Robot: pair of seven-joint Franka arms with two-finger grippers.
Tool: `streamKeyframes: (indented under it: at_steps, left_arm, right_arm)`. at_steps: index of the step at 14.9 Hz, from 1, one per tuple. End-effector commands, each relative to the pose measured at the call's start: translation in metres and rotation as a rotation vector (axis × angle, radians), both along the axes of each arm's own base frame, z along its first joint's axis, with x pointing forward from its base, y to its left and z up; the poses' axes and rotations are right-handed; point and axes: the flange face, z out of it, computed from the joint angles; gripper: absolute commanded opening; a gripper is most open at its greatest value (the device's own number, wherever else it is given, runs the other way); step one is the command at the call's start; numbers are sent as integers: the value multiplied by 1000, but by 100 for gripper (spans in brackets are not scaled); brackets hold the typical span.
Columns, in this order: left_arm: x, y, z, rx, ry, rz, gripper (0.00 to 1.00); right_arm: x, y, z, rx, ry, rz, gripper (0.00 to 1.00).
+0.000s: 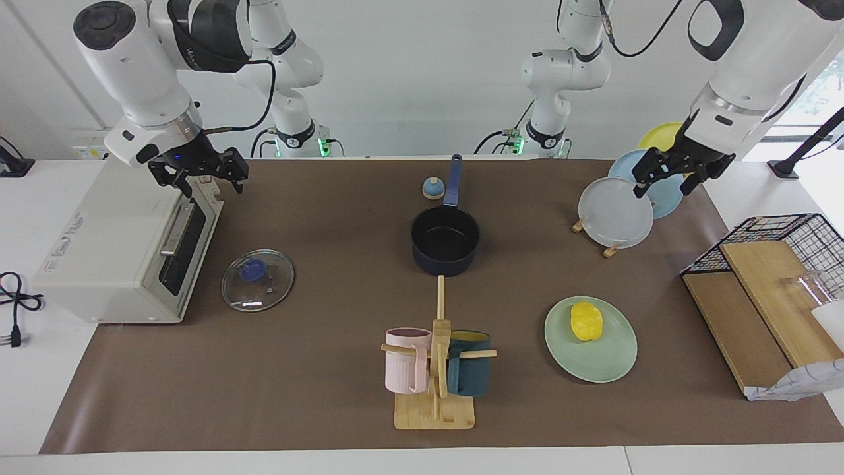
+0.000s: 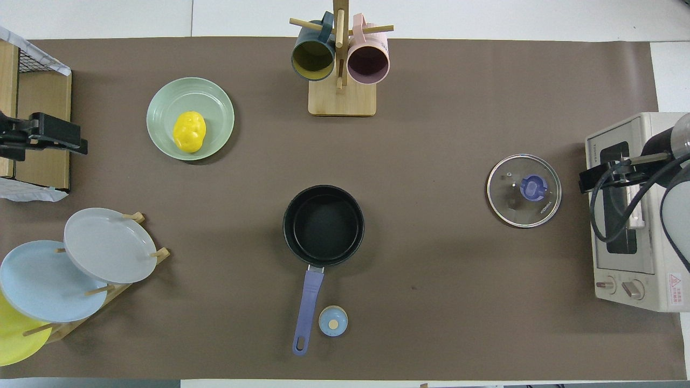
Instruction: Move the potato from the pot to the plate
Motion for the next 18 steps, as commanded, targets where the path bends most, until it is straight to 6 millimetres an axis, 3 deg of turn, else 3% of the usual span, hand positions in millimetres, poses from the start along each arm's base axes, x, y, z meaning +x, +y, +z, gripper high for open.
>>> streamKeyframes:
  at_steps: [1,6,10,18]
  left_arm:
    - [-27,2,-17,26,47,1,100]
    - [-23,-3,-36,29,41,-16,100]
    - [-16,-2,-24,24,33,-16,100]
    - [-12,2,-24,19,-11,-5,100]
  right_arm:
    - [2,-1,4,-16,9,-19,100]
    - [2,-3,5,-13,6,-22,100]
    - [1,-3,6,-11,1,-24,100]
    - [-1,-4,6,-11,1,-25,100]
